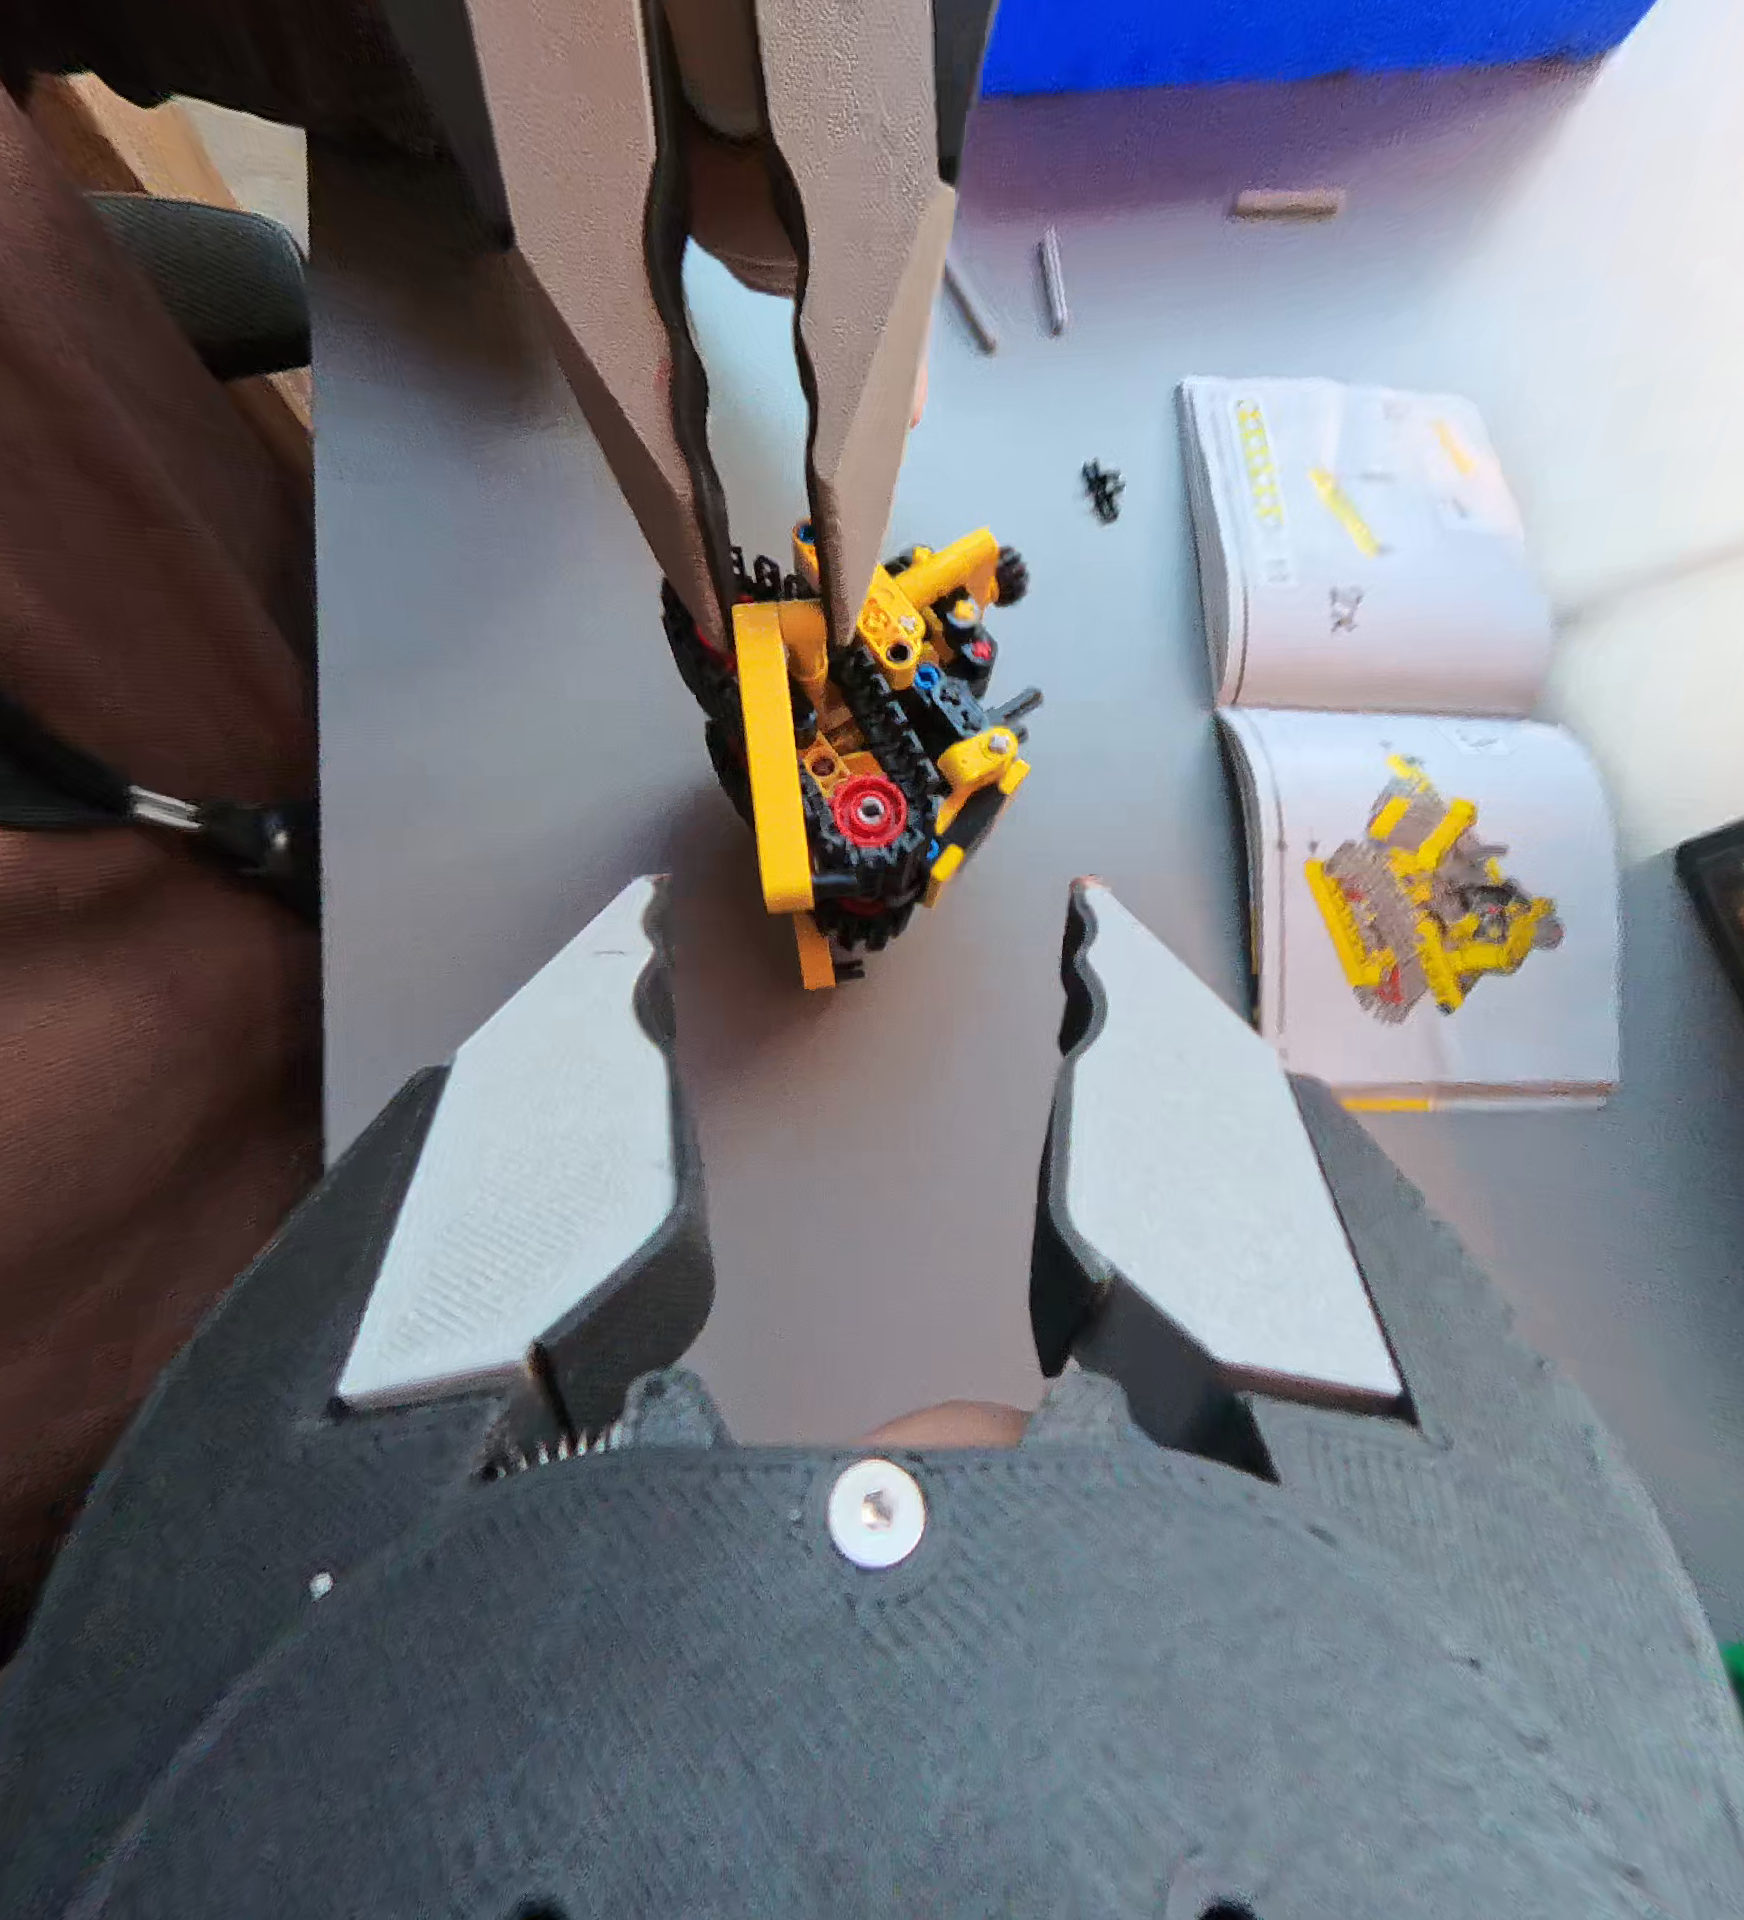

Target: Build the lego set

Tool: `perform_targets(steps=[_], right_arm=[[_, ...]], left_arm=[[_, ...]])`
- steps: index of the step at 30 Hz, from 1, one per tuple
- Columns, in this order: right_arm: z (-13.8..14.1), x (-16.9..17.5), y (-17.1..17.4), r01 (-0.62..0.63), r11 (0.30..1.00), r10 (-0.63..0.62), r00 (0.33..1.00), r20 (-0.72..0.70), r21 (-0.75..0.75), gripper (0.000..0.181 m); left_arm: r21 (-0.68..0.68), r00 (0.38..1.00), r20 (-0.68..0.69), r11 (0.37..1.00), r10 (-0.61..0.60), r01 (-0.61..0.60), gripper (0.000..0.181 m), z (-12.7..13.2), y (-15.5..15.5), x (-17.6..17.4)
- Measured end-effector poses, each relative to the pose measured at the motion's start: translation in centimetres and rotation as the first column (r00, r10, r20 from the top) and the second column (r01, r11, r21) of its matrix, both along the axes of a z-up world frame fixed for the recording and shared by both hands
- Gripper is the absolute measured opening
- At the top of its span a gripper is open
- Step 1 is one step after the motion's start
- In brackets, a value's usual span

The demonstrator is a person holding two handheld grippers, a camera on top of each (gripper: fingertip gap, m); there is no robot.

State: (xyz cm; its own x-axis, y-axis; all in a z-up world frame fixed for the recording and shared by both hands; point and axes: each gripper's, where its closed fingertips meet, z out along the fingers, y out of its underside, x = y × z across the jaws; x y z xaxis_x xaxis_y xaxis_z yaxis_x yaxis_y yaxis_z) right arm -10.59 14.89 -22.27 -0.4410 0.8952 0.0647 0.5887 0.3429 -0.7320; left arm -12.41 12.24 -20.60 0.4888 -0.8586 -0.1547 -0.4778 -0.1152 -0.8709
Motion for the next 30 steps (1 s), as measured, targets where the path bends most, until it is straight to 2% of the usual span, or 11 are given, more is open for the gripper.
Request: perform_targets(steps=[2, 4, 7, 10, 11, 16, 18, 20, 22, 27, 30], right_arm=[[0.3, -0.5, -0.8, -0.049, 0.998, 0.051, 0.995, -0.085, 0.031, 0.051], [-0.2, -0.4, -1.3, -0.094, 0.995, 0.097, 0.992, -0.078, 0.039, 0.039], [-0.4, 0.0, -2.5, -0.166, 0.986, 0.165, 0.983, -0.083, 0.002, 0.034], [-0.3, -0.1, -2.9, -0.186, 0.978, 0.197, 0.971, -0.138, 0.09, 0.031], [-0.3, -0.2, -2.9, -0.176, 0.975, 0.196, 0.968, -0.154, 0.137, 0.03], [-0.1, -0.1, -4.0, -0.107, 0.904, 0.222, 0.945, -0.241, 0.414, 0.015], [-0.4, 0.0, -4.4, -0.064, 0.864, 0.217, 0.942, -0.256, 0.499, 0.015], [-0.7, 0.3, -4.9, -0.048, 0.839, 0.23, 0.934, -0.274, 0.542, 0.015], [-1.2, 0.7, -5.4, -0.056, 0.826, 0.247, 0.931, -0.271, 0.56, 0.015], [-2.6, 1.4, -5.9, -0.043, 0.745, 0.275, 0.929, -0.249, 0.666, 0.014], [-3.9, 1.7, -6.3, -0.051, 0.685, 0.294, 0.932, -0.213, 0.727, 0.015]], left_arm=[[0.043, 0.999, -0.038, 0.999, -0.014, 0.016, 0.013, -0.2, -0.2, 0.0], [0.072, 0.998, -0.051, 0.996, -0.045, 0.049, 0.013, -0.2, -0.8, 0.3], [0.115, 0.995, -0.062, 0.99, -0.073, 0.08, 0.014, -0.3, -1.6, 0.6], [0.143, 0.995, -0.059, 0.986, -0.075, 0.083, 0.014, -0.2, -2.2, 0.7], [0.129, 0.997, -0.056, 0.99, -0.047, 0.054, 0.014, -0.2, -2.3, 0.7], [0.099, 0.977, -0.065, 0.975, 0.204, -0.197, 0.064, -0.5, -2.7, -0.5], [0.036, 0.953, -0.064, 0.955, 0.295, -0.293, 0.06, -1.2, -3.4, -0.9], [0.063, 0.943, -0.067, 0.945, 0.326, -0.322, 0.056, -1.4, -4.4, -0.9], [0.068, 0.941, -0.049, 0.941, 0.334, -0.33, 0.061, -1.3, -5.4, -0.8], [-0.081, 0.9, 0.197, 0.922, 0.388, -0.379, 0.058, 0.9, -6.7, -1.6], [-0.189, 0.874, 0.142, 0.879, 0.465, -0.437, 0.064, -0.8, -7.0, -2.1]])
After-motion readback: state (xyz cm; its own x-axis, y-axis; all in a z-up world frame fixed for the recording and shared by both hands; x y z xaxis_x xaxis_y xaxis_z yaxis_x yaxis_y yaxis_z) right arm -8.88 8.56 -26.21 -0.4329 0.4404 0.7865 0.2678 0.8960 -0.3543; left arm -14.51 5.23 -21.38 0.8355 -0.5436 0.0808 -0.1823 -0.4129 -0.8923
